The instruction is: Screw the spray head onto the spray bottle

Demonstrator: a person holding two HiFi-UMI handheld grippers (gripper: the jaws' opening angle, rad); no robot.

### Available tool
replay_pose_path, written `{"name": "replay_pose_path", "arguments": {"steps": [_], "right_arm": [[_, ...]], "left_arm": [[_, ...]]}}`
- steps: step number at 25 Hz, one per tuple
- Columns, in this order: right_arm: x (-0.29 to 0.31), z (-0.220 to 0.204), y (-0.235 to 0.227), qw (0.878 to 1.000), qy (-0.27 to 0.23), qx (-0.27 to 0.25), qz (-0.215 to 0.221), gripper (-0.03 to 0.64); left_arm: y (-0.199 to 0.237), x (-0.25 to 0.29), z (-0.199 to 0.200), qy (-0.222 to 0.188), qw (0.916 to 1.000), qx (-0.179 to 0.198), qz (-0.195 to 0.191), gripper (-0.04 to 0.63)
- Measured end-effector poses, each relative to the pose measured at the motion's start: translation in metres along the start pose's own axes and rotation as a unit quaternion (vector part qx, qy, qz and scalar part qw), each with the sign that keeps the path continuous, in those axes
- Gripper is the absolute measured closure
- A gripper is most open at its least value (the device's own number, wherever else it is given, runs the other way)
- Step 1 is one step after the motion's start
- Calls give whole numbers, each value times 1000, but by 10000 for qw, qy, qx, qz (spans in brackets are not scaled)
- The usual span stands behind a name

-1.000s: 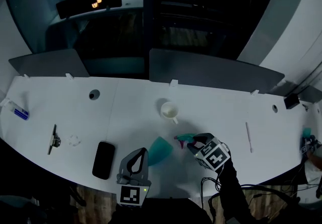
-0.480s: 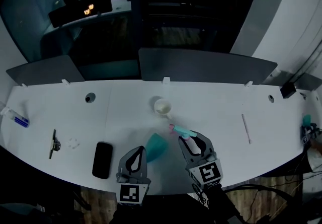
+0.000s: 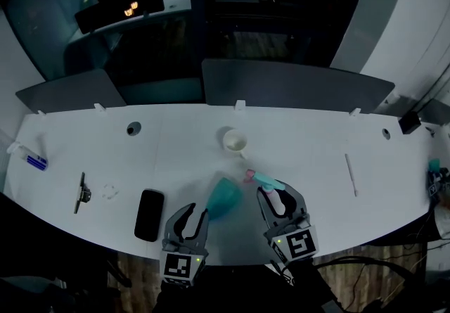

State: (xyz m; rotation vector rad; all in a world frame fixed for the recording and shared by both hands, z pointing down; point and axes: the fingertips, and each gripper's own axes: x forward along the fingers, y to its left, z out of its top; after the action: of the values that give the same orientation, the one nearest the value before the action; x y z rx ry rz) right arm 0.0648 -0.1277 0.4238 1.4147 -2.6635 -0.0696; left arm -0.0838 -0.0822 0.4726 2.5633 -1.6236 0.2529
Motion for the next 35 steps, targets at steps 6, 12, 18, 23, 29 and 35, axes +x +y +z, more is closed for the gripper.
{"name": "replay_pose_path", "arguments": {"steps": [6, 12, 18, 23, 29, 35], "right_arm": [[-1, -3, 7, 9998, 132, -86, 108, 491], [-2, 0, 8, 9999, -8, -44, 125, 491], [-7, -3, 8, 9997, 188, -98, 155, 491], [-8, -4, 8, 9991, 344, -174, 152, 491], [-6, -3, 8, 9996, 225, -121, 142, 491], [-4, -1, 9, 9996, 164, -124, 182, 491]], "left_arm": [[-32, 8, -29, 669, 9951, 75, -731, 264], [-32, 14, -77, 1553, 9828, 476, -880, 155], [-28, 33, -103, 1727, 9810, 287, -841, 155], [-25, 42, -111, 1754, 9812, 345, -725, 190], [-15, 43, -110, 1710, 9831, 438, -484, 368], [-14, 39, -96, 1612, 9814, 891, -549, 382]]}}
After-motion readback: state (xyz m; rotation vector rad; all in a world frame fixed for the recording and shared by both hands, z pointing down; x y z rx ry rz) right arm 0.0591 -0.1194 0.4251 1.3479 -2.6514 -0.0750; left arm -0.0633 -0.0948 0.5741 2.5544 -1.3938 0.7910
